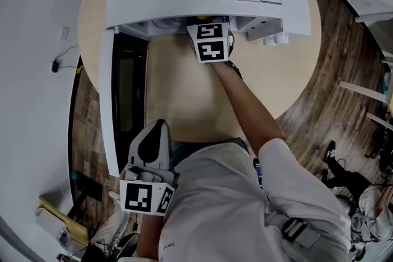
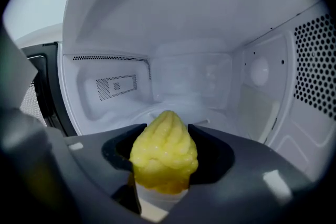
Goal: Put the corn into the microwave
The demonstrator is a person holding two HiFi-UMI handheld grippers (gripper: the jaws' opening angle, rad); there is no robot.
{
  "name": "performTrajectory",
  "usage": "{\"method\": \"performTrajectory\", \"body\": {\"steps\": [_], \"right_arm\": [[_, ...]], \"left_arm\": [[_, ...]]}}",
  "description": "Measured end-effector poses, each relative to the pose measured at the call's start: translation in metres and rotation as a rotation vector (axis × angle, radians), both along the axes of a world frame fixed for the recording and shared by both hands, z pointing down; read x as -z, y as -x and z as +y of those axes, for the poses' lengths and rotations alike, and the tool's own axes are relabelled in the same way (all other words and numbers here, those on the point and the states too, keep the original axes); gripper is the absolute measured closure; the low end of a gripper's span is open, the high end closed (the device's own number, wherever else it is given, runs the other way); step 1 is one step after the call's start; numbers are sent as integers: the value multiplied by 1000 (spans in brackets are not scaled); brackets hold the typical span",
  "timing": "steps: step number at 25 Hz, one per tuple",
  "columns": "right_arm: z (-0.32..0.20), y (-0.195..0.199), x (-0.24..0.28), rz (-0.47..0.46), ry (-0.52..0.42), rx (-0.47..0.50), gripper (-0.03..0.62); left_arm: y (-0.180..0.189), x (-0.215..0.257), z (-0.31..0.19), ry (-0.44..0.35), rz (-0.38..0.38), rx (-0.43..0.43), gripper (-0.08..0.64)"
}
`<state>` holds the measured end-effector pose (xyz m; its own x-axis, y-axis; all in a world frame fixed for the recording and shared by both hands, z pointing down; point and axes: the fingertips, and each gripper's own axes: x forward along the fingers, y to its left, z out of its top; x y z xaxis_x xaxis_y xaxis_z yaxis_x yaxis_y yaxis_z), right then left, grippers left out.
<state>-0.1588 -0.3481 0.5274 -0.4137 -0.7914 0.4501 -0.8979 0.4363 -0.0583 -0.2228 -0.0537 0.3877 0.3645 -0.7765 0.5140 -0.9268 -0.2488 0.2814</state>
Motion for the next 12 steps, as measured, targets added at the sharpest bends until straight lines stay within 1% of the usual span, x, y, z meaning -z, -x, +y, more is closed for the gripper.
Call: {"method": "performTrajectory", "body": {"steps": [3,12], "right_arm": [[-1,1,-1,17,-10,-2,333],[-2,1,-7,118,-35,14,333]], "left_arm": [[0,0,0,1,-1,0,569],[0,0,1,0,-1,-1,569]]}}
